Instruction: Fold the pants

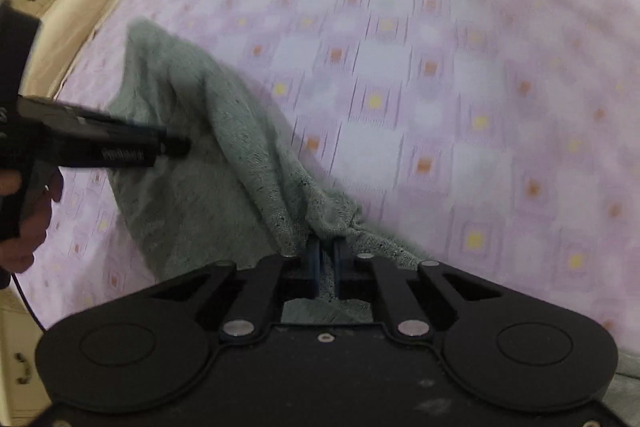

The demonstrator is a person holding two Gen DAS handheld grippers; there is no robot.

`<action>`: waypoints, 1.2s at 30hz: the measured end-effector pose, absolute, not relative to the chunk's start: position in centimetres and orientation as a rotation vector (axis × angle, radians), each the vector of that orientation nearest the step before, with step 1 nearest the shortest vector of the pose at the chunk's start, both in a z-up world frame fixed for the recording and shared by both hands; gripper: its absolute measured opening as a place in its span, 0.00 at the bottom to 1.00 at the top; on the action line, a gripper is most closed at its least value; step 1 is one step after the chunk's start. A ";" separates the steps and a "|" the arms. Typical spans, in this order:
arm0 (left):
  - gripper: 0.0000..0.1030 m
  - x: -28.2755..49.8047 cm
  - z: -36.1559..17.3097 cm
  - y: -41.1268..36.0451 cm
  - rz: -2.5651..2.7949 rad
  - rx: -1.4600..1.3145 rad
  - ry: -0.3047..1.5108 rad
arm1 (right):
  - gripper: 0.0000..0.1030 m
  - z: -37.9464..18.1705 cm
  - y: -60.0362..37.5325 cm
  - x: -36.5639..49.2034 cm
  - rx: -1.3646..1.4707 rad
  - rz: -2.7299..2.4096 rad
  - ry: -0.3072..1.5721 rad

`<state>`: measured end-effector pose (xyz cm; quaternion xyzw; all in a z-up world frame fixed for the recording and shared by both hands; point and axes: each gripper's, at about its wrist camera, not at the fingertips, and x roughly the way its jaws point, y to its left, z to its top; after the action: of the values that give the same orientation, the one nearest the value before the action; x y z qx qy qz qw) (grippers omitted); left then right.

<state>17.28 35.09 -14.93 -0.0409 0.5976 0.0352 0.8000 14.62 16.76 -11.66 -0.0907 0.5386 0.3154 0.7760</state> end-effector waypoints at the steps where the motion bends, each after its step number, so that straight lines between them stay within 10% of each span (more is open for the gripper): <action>1: 0.31 17.3 -14.9 35.1 0.076 -0.086 1.282 | 0.04 -10.6 16.5 14.6 -0.199 0.657 1.097; 8: 0.31 17.2 -14.9 34.8 0.077 -0.074 1.279 | 0.05 -9.1 16.5 15.8 -0.272 0.580 0.968; 11: 0.31 17.3 -14.9 34.9 0.080 -0.080 1.279 | 0.40 -7.2 15.2 16.3 -0.169 0.514 0.851; 21: 0.31 17.2 -14.9 34.8 0.083 -0.074 1.271 | 0.38 -13.9 15.4 25.4 -0.038 0.572 1.317; 36: 0.31 17.2 -14.9 34.4 0.092 -0.045 1.264 | 0.40 -12.2 15.8 15.7 -0.102 0.672 1.262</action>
<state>17.20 34.42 -14.90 -0.0212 0.5905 0.0429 0.8056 15.67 15.83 -12.16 -0.0467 0.5785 0.3081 0.7538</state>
